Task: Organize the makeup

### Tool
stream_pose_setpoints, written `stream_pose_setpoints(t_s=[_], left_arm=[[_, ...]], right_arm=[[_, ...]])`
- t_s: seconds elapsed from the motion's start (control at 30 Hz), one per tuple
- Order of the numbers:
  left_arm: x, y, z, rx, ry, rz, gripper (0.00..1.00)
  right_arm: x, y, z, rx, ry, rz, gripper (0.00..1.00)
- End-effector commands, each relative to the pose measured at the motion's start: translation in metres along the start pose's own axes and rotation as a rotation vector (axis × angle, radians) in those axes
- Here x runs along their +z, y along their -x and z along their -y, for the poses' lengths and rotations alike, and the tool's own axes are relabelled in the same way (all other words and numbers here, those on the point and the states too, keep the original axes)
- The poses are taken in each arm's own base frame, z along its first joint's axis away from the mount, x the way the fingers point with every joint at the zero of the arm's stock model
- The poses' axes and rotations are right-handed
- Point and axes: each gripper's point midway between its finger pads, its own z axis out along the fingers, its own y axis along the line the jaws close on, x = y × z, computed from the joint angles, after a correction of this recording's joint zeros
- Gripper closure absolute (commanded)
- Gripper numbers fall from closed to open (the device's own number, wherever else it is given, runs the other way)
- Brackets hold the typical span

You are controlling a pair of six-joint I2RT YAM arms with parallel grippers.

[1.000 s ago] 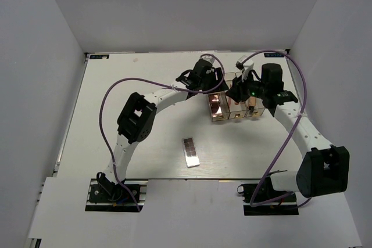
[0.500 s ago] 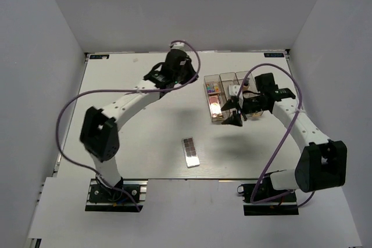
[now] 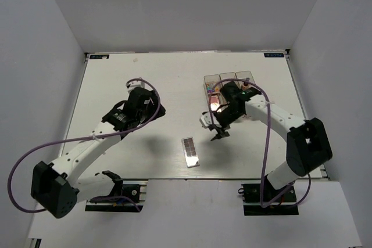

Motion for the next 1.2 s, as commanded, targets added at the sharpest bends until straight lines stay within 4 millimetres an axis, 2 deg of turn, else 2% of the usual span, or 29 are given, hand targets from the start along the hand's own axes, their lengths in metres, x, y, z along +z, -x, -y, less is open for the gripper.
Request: stream_pose_setpoints(t_s=[0.0,0.07,0.1,0.2,0.23,0.33,0.4,0.43,0.47,0.5,0.57,0.6,0.63,0.8,0.83,0.87,0.97,1.17], left_arm=[[-0.017,0.009,-0.014,-0.058,0.04,0.056,0.29],[-0.022,0.009,-0.019,-0.066,0.045,0.07,0.28],[-0.022,0.007,-0.022,-0.066,0.048,0.072,0.28],[-0.027,0.007,-0.026,-0.068,0.048,0.082,0.27],[-0.027,0.006,-0.027,-0.065,0.052,0.079,0.27],[-0.028,0.002,-0.029,-0.058,0.051,0.068,0.27],[-0.028,0.001,-0.027,-0.053,0.041,0.06,0.27],[-0.028,0.0,-0.028,-0.054,0.041,0.058,0.27],[-0.027,-0.002,-0.028,-0.053,0.041,0.052,0.27],[-0.027,-0.003,-0.029,-0.051,0.039,0.05,0.27],[-0.028,-0.007,-0.031,-0.052,0.04,0.038,0.27],[-0.03,-0.008,-0.032,-0.057,0.034,0.037,0.27],[-0.031,-0.009,-0.033,-0.059,0.034,0.037,0.27],[-0.037,-0.017,-0.044,-0.074,0.052,0.031,0.28],[-0.04,-0.016,-0.045,-0.079,0.05,0.037,0.28],[-0.04,-0.02,-0.049,-0.076,0.064,0.029,0.28],[-0.044,-0.021,-0.051,-0.087,0.063,0.03,0.28],[-0.044,-0.029,-0.057,-0.086,0.07,0.013,0.28]], right_arm=[[0.015,0.017,0.025,0.229,-0.024,-0.028,0.35],[0.02,0.014,0.026,0.245,-0.047,-0.046,0.37],[0.023,0.021,0.021,0.331,-0.069,-0.064,0.38],[0.034,0.023,0.018,0.467,-0.179,-0.098,0.39],[0.037,0.019,0.02,0.454,-0.196,-0.113,0.4],[0.038,0.03,0.023,0.663,-0.316,-0.092,0.43],[0.04,0.034,0.02,0.727,-0.345,-0.083,0.42],[0.043,0.036,0.024,0.825,-0.393,-0.066,0.41],[0.045,0.034,0.023,0.87,-0.411,-0.079,0.39],[0.045,0.025,0.023,0.925,-0.451,-0.116,0.3],[0.053,0.021,0.019,1.06,-0.497,-0.132,0.21],[0.057,0.016,0.016,1.099,-0.508,-0.152,0.12],[0.062,0.018,0.013,1.146,-0.514,-0.148,0.11],[0.085,0.011,0.004,1.278,-0.485,-0.188,0.11],[0.087,0.013,0.008,1.329,-0.496,-0.187,0.11],[0.094,0.002,0.006,1.372,-0.5,-0.231,0.11],[0.106,0.003,0.01,1.444,-0.487,-0.245,0.11],[0.114,-0.005,0.012,1.454,-0.57,-0.296,0.11]])
